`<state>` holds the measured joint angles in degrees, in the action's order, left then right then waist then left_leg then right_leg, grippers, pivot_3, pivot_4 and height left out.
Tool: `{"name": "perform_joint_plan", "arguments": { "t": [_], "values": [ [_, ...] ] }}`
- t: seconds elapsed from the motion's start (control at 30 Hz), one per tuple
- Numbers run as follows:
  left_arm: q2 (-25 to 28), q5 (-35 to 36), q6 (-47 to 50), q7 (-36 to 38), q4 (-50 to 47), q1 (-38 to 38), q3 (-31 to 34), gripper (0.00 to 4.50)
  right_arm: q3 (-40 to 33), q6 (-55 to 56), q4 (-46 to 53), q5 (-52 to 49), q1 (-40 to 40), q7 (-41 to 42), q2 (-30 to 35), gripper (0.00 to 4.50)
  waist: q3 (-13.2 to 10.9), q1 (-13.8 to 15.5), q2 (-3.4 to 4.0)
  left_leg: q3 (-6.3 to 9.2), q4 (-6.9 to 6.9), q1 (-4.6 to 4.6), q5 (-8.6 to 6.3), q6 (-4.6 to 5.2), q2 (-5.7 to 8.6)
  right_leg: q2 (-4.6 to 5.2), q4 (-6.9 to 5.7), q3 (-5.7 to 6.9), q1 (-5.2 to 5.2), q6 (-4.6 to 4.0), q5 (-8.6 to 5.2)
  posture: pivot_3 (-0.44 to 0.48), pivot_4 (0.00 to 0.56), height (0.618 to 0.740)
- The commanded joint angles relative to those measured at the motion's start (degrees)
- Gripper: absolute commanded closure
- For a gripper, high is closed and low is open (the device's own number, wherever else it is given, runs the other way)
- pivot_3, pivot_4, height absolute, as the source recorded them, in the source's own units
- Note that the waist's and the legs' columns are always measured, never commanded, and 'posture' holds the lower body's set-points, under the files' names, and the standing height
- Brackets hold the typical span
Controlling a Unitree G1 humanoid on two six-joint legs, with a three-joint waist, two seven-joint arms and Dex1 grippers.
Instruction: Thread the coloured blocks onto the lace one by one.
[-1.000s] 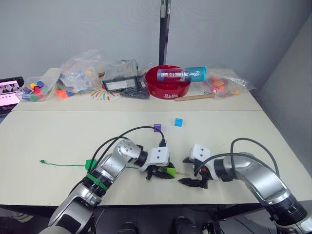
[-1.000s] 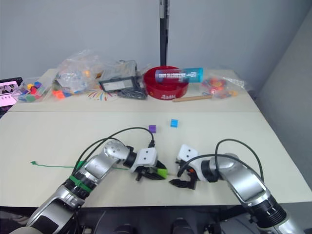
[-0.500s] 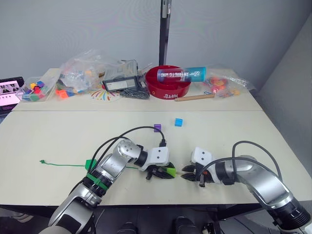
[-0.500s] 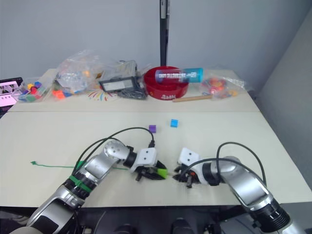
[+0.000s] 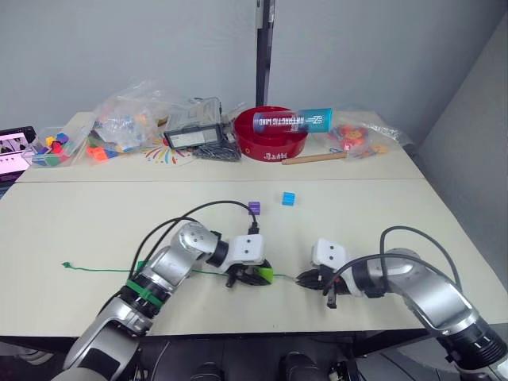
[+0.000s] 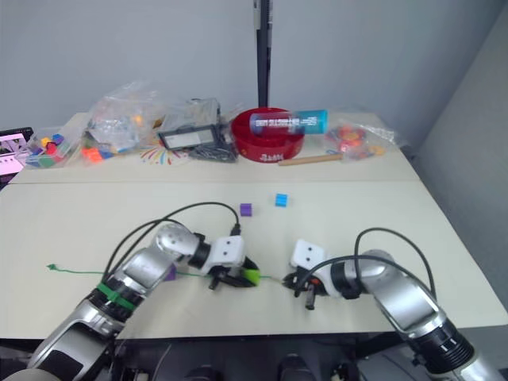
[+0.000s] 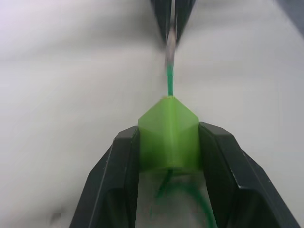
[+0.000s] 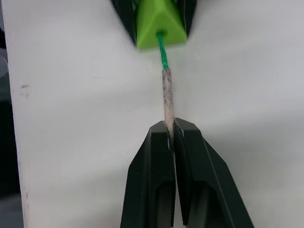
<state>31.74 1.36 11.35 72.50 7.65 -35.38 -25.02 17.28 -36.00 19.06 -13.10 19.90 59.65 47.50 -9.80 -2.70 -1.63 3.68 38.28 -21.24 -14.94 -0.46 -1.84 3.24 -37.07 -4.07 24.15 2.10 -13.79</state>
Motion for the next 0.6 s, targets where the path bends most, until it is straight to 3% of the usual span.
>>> {"name": "perform_joint_plan", "arguments": {
  "t": [0.03, 0.23, 0.43, 0.6],
  "values": [
    [4.72, 0.36, 1.26, 0.38, -3.7, 2.64, 3.31, 3.15, -1.4, 3.85, -2.18, 0.63, 0.8, 2.58, 1.82, 4.5, 0.0, 0.08, 0.0, 0.0, -0.01, 0.0, 0.0, 0.0, -0.01, 0.0, 0.0, 0.0, 0.0, 0.0, 0.0, 0.0, 0.15, 0.731],
    [13.6, 1.75, 0.31, 1.95, -5.23, 8.81, 7.94, 3.15, -0.84, 6.32, -4.42, 1.55, 1.16, 4.12, 1.77, 4.5, 0.0, -0.09, 0.01, -0.03, -0.02, 0.0, -0.01, 0.01, -0.04, 0.0, 0.01, 0.0, 0.03, 0.0, 0.0, 0.0, 0.15, 0.731],
    [23.3, 1.64, -7.92, 3.76, 2.56, 15.01, 12.91, 3.15, 0.2, 7.03, -5.56, 2.45, 2.27, 4.43, 0.11, 4.5, 0.01, -0.78, 0.04, -0.11, -0.11, 0.14, -0.01, 0.01, -0.12, -0.05, -0.03, -0.02, 0.02, -0.07, -0.02, 0.0, 0.15, 0.731],
    [25.25, 1.36, -12.42, 4.27, 8.1, 16.25, 14.12, 3.15, 0.49, 7.29, -6.06, 3.16, 2.84, 4.8, -0.76, 4.5, 0.06, -0.85, 0.14, -0.12, -0.15, 0.17, -0.01, 0.01, -0.11, -0.04, -0.05, -0.03, 0.0, -0.08, -0.03, 0.0, 0.15, 0.731]
  ]
}}
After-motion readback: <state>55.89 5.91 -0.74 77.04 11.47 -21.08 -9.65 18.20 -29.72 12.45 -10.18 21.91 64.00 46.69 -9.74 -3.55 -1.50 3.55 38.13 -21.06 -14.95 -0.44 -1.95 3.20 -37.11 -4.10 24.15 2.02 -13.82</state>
